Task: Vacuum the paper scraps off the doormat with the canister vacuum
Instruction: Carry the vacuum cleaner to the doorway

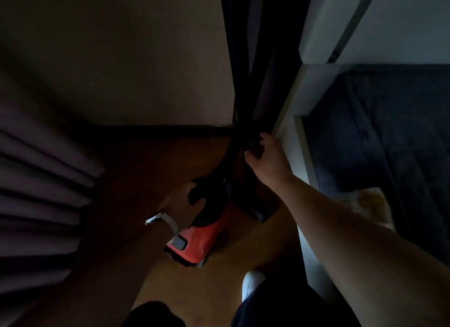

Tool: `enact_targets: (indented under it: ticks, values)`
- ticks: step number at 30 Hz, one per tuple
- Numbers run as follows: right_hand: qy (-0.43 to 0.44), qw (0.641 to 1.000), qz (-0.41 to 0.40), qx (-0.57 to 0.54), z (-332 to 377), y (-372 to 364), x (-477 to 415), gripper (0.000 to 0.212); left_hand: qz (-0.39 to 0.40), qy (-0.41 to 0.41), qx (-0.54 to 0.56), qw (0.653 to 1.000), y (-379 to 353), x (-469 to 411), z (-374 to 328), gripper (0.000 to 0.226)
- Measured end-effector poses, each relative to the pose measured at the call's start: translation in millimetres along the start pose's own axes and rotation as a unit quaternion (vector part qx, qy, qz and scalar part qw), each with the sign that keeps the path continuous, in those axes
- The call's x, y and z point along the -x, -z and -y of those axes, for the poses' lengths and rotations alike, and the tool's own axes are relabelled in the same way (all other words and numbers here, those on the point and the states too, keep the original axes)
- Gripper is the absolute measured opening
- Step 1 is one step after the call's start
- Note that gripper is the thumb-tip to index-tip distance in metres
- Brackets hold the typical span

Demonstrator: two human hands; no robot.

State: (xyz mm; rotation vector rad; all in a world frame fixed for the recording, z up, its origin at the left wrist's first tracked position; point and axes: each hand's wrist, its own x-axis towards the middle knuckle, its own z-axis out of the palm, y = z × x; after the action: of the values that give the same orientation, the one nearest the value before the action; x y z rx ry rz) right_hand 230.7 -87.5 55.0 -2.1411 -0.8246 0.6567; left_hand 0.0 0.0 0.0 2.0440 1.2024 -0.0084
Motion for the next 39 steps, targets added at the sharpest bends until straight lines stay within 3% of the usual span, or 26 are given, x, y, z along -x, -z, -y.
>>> enact_targets:
  ticks: [9,20,29,39]
  values:
    - [0.035,0.997,0.008,-0.063,-32,-28,-34,0.049,0.013,0.036,-0.013,0.999,-38,-26,-6,0.066]
    - [0.042,0.997,-0.006,-0.060,-29,-33,-50,0.041,-0.016,0.065,-0.025,0.997,-37,-34,-16,0.044]
    - [0.054,0.997,-0.023,-0.042,-28,-23,-27,0.035,-0.036,0.068,0.003,0.997,-26,-6,-8,0.039]
    - [0.091,0.995,0.001,0.030,30,5,35,0.040,-0.087,0.079,0.066,0.991,29,51,-31,0.035]
